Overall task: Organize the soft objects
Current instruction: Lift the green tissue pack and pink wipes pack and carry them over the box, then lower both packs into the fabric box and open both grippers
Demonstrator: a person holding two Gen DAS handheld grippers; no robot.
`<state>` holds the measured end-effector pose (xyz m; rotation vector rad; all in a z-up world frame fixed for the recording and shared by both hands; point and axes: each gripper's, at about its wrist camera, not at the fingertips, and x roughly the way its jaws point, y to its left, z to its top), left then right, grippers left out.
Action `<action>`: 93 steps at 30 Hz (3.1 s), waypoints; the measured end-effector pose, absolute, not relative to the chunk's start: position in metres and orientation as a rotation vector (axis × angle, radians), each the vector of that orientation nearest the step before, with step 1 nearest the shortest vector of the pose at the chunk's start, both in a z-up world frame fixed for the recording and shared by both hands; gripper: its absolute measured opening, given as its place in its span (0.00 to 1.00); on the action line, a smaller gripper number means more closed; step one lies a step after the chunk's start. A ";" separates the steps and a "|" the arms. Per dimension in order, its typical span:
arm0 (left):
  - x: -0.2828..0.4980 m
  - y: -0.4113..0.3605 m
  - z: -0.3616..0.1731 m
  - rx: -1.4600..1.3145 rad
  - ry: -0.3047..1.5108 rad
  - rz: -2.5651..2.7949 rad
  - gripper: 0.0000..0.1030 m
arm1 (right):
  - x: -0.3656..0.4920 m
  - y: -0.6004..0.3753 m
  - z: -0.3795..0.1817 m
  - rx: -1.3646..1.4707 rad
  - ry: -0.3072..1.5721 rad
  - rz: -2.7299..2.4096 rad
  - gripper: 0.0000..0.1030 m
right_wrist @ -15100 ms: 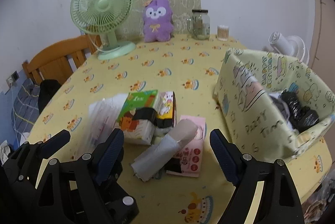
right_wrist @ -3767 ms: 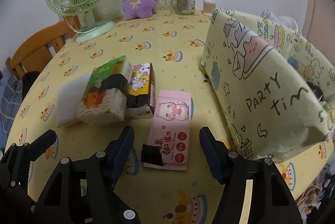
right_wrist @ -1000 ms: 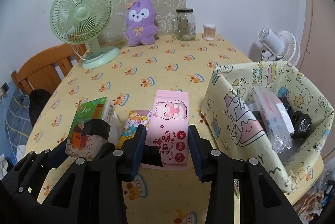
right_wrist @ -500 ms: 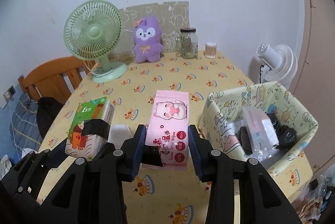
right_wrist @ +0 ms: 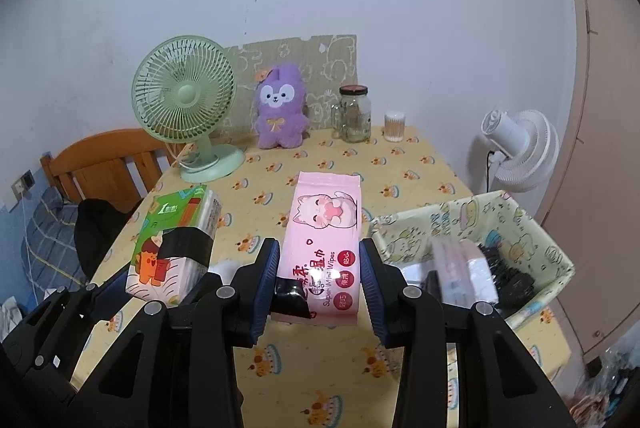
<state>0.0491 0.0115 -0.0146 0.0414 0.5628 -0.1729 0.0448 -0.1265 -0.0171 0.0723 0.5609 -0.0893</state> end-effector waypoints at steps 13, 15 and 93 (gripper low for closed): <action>0.044 -0.026 -0.004 0.058 0.538 -0.224 0.50 | 0.033 -0.164 -0.005 0.082 0.531 -0.120 0.42; 0.045 -0.033 -0.004 0.059 0.539 -0.236 0.49 | 0.032 -0.171 -0.005 0.083 0.531 -0.130 0.42; 0.117 -0.182 -0.076 0.164 0.741 -0.563 0.58 | 0.076 -0.322 -0.078 0.180 0.705 -0.271 0.42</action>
